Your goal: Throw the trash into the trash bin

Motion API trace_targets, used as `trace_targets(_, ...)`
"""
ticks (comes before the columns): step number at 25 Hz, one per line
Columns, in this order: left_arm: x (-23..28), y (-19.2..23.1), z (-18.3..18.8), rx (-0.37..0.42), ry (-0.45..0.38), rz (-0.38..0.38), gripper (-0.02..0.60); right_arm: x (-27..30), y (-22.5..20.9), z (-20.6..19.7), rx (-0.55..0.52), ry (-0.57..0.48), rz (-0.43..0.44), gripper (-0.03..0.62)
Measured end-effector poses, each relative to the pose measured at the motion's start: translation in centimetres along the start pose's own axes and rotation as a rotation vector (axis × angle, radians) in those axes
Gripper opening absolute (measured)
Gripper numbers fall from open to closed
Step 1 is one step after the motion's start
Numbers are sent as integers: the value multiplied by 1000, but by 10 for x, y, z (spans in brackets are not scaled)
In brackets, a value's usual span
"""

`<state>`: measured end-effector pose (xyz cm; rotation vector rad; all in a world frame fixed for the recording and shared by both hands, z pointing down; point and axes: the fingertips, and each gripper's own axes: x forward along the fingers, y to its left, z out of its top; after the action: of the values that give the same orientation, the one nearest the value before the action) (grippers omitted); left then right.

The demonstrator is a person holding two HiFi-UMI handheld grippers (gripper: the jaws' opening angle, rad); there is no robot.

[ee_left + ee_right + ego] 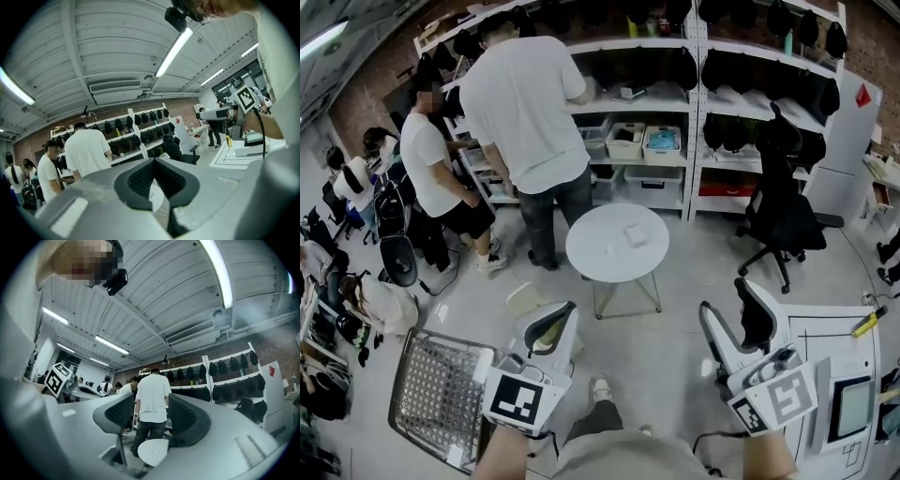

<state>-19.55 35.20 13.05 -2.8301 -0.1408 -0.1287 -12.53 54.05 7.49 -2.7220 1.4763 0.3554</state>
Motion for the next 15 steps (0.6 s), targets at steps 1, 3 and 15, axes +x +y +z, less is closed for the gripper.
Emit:
trace_targets(1,4,1,-2,-4,1,0,2,4,-3,-3,1,4,-2,238)
trace_targets(3,11,6,-6,-11,1,-4,2,12,-6,-9,3,11,-4,238)
trace_targets(15,76,81,-34,-29,-10,-15,2,112,-9,-53,-4,77,25,242)
